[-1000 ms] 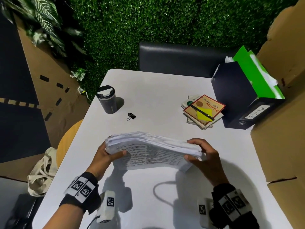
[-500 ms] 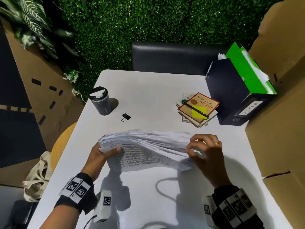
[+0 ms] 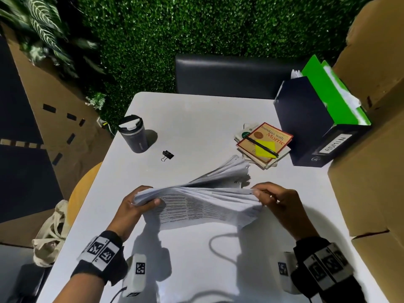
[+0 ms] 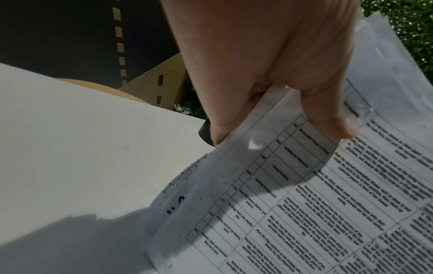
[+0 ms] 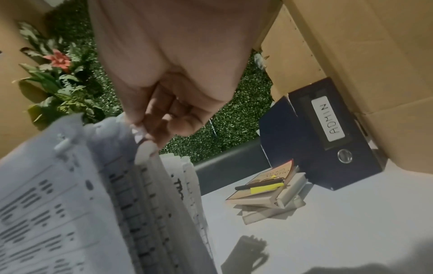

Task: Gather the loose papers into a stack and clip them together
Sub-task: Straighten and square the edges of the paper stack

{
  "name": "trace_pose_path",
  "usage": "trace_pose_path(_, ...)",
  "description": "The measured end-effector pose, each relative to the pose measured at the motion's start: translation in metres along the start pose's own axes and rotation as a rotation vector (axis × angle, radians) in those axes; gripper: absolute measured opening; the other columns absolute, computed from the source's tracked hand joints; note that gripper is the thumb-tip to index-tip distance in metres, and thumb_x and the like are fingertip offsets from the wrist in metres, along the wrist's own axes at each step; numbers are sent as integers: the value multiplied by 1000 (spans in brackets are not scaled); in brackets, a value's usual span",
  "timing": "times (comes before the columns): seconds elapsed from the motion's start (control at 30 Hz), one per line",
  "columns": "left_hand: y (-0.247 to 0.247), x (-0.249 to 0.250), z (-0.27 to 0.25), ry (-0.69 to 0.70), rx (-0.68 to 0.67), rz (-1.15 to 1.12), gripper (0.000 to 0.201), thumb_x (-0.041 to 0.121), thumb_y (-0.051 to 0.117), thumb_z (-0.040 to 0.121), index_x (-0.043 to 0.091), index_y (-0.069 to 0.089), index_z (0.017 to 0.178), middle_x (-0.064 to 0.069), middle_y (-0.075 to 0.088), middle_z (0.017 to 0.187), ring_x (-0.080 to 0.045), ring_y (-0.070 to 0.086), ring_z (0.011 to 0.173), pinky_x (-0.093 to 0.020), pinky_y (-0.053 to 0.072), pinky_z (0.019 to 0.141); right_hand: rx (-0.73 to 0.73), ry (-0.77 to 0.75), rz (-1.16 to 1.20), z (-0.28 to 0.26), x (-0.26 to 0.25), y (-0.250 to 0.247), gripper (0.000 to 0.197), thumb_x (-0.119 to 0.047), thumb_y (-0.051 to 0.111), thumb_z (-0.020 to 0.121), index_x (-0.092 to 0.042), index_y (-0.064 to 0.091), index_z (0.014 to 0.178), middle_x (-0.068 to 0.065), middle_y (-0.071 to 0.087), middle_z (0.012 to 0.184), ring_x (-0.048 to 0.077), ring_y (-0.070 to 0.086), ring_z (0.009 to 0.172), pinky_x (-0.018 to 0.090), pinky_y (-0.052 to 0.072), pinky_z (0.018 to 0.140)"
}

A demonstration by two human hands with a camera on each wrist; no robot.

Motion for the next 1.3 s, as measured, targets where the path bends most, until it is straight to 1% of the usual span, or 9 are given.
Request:
trace_pose_path(0.3, -10, -10, -4, -45, 15, -15, 57, 32, 83, 59, 1, 63, 102, -19, 71, 98, -27, 66, 92, -31, 53, 81, -10, -17, -50, 11, 24, 16, 22, -39, 61, 72, -22, 73, 77, -43, 61, 79, 3, 63, 79, 23, 50, 70)
trace_pose_path(0.47, -18, -15, -6, -88, 17, -29, 70, 41, 88, 53, 1, 64, 105, -20, 71, 104, -35, 65, 101, -43, 49, 93, -185, -94, -38, 13, 20, 24, 41, -56, 48, 84, -28, 67, 107, -49, 53, 104, -20, 48, 107, 7, 36, 92)
trace_pose_path(0.6, -14, -11, -9, -67, 17, -19, 74, 45, 88, 49, 0, 67, 104, -17, 74, 100, -30, 69, 97, -28, 53, 81, -238, -39, 35, 11, 38, 38, 52, -49, 43, 88, -8, 66, 111, -9, 63, 110, -19, 50, 106, 0, 36, 92)
trace_pose_path(0.77, -8, -3, -7, -34, 32, -48, 78, 47, 90, 42, -1, 69, 99, -15, 75, 94, -22, 71, 87, -22, 53, 72, -151, 97, -22, 8, 54, 41, 39, -42, 54, 81, -13, 71, 101, -12, 66, 98, -3, 61, 96, 7, 43, 81)
trace_pose_path(0.93, -9, 2, -8, -47, 36, -47, 80, 48, 90, 39, -2, 69, 98, -16, 75, 93, -22, 72, 85, -21, 53, 71, -176, 22, -249, 10, 77, 37, 47, -39, 71, 70, -13, 67, 109, 23, 46, 136, 27, 52, 115, 38, 43, 99)
trace_pose_path(1.03, -12, -1, -8, -65, 35, -46, 78, 47, 90, 41, 0, 70, 99, -16, 75, 95, -24, 71, 87, -25, 55, 73, -339, 51, -164, 25, 66, 37, 57, -57, 69, 69, -28, 61, 118, 11, 37, 146, 16, 44, 127, 31, 36, 107)
trace_pose_path(1.13, -17, -2, -5, -100, 56, -56, 61, 39, 87, 49, 6, 72, 98, -16, 74, 98, -27, 71, 89, -30, 57, 77, -483, 298, 102, 32, 66, 58, 63, -25, 76, 71, -19, 50, 128, -2, 50, 133, 9, 49, 121, 34, 37, 109)
trace_pose_path(1.2, -19, -3, -4, -124, 67, -99, 64, 40, 88, 49, 6, 71, 101, -19, 73, 103, -32, 69, 94, -38, 55, 83, -448, 347, 22, 28, 80, 75, 50, -13, 59, 81, -24, 47, 129, 1, 55, 129, 18, 54, 119, 41, 40, 107)
trace_pose_path(1.3, -24, 0, 0, -173, 103, -192, 64, 37, 89, 52, 4, 70, 103, -22, 72, 105, -36, 69, 95, -41, 57, 80, -423, 494, -57, 17, 86, 94, 34, -32, 57, 77, -12, 67, 103, 9, 68, 106, 25, 64, 97, 37, 52, 87)
Point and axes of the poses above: each hand's wrist, its own z-axis towards the middle knuckle, its own y-axis out of the palm, x = y × z, the point moved 2 cm from there along z, towards the middle knuckle
